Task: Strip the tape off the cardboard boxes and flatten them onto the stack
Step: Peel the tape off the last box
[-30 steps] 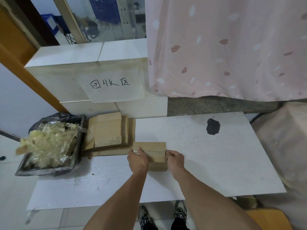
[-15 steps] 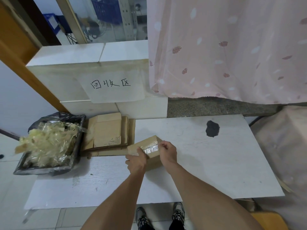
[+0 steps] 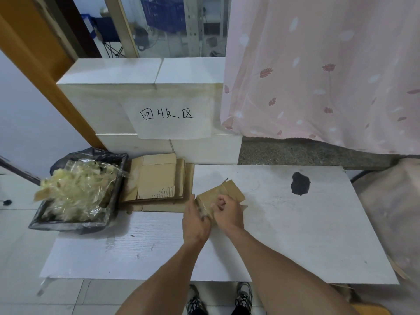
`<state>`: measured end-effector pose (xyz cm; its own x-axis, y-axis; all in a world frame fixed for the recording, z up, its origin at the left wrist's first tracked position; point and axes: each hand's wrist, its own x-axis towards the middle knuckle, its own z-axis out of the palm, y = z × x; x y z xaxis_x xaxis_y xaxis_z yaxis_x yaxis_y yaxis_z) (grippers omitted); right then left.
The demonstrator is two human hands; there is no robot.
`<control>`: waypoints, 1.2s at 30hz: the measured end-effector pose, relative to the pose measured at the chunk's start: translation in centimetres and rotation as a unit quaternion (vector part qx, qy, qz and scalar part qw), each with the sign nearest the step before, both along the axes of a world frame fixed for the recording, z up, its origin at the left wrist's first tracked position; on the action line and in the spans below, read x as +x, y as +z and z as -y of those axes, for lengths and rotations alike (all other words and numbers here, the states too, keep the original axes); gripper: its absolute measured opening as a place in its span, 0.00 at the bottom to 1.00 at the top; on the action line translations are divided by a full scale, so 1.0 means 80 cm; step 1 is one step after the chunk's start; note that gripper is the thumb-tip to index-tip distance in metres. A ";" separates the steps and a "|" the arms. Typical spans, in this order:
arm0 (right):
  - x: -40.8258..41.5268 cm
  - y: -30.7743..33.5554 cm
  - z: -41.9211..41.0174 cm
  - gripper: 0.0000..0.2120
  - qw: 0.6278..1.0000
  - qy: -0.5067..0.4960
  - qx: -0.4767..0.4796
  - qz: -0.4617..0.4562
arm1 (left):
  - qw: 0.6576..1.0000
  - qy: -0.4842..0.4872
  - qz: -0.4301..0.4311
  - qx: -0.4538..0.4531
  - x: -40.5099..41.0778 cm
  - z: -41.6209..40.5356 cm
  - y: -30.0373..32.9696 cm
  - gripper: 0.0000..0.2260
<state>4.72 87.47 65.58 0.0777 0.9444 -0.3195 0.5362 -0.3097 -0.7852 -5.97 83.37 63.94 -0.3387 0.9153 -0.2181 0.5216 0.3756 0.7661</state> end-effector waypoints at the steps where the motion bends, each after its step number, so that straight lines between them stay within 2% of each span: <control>1: 0.002 -0.004 0.002 0.17 0.999 0.025 0.004 0.039 | 0.999 -0.041 -0.009 0.002 -0.003 0.004 0.000 0.37; 3: 0.001 -0.009 0.009 0.25 0.990 0.076 0.012 0.116 | 0.993 -0.105 -0.045 -0.005 -0.004 0.013 -0.004 0.44; 5: -0.003 -0.013 0.018 0.27 0.986 0.088 0.021 0.142 | 0.989 -0.129 -0.068 -0.021 0.000 0.022 -0.009 0.47; 10: -0.009 -0.009 0.017 0.31 0.977 0.113 0.025 0.181 | 0.988 -0.097 -0.112 -0.047 0.009 0.022 -0.018 0.49; 12: -0.008 -0.003 0.011 0.30 0.968 0.145 0.023 0.206 | 0.990 -0.074 -0.112 -0.044 0.013 0.017 -0.015 0.46; 16: -0.006 0.001 0.006 0.24 0.955 0.183 0.040 0.229 | 0.998 -0.031 -0.050 -0.034 0.024 0.014 -0.014 0.37; 21: -0.010 -0.003 0.012 0.13 0.923 0.241 0.136 0.269 | 0.999 -0.006 -0.038 -0.028 0.030 0.014 -0.025 0.27; 26: -0.011 -0.010 0.021 0.12 0.916 0.236 0.164 0.279 | 0.999 0.008 -0.036 -0.035 0.030 0.013 -0.030 0.23; 36: -0.015 0.007 0.002 0.12 0.890 0.288 0.133 0.327 | 0.999 0.000 -0.033 -0.026 0.028 0.005 -0.016 0.15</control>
<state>3.55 87.32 66.15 -0.3563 0.9234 -0.1428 0.9156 0.3145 -0.2507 -3.73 82.96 62.63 -0.3537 0.9036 -0.2417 0.5707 0.4132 0.7096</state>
